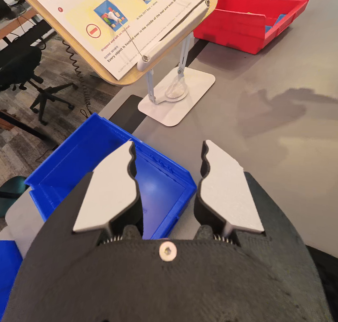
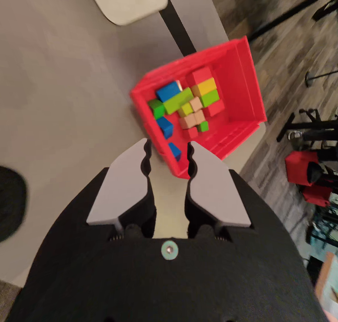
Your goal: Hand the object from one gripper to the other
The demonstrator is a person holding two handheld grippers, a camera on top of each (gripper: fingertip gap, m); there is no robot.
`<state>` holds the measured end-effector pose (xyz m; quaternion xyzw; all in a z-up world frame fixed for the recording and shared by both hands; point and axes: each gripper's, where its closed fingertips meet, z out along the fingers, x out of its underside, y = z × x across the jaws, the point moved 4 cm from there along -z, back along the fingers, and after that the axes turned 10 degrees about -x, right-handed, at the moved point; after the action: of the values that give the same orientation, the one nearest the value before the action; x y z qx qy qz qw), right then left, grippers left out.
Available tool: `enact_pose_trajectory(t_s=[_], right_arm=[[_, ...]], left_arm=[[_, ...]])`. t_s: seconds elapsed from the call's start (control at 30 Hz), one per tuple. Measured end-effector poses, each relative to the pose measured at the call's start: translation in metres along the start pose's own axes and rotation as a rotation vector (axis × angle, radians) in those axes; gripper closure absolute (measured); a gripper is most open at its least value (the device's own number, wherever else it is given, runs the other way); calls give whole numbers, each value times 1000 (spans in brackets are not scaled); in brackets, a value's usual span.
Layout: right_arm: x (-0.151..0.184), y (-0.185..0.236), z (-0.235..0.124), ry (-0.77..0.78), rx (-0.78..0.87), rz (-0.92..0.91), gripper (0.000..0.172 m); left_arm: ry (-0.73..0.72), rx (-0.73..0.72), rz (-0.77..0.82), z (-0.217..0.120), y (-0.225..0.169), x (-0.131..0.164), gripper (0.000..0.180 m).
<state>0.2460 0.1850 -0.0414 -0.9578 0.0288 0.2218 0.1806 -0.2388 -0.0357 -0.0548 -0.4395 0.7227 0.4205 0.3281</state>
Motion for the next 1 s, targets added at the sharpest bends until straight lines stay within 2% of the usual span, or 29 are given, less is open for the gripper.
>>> enact_pose_trajectory(t_s=[0.03, 0.17, 0.27, 0.37, 0.43, 0.47, 0.53, 0.6, 0.73, 0.83, 1.0], right_arm=[[1, 21, -6, -35, -17, 12, 136], [9, 102, -16, -125, -85, 41, 122], [4, 154, -9, -221, -129, 88, 111], [-1, 195, 10, -220, -197, 113, 107], [-5, 221, 20, -167, -290, 132, 100], [-8, 228, 21, -146, -286, 140, 96], [-23, 248, 16, -197, -313, 170, 99], [-42, 270, 8, -278, -357, 213, 94], [-61, 291, 0, -371, -242, 232, 80], [-67, 313, -6, -456, -198, 248, 79], [-48, 347, -13, -517, -126, 227, 79]], left_arm=[[7, -6, 14, 0, -3, 5, 113], [77, -11, 10, 0, -11, 32, 113], [37, 51, -119, -5, -29, 42, 112], [-1, 123, -215, -8, -67, 53, 111], [20, 129, -200, -6, -96, 63, 109], [39, 121, -168, -7, -107, 66, 106], [31, 110, -98, -14, -127, 61, 103], [-4, 147, -104, -25, -148, 51, 103], [13, 170, -77, -37, -180, 47, 92], [4, 200, -129, -53, -205, 50, 87], [72, 179, -123, -85, -221, 70, 82]])
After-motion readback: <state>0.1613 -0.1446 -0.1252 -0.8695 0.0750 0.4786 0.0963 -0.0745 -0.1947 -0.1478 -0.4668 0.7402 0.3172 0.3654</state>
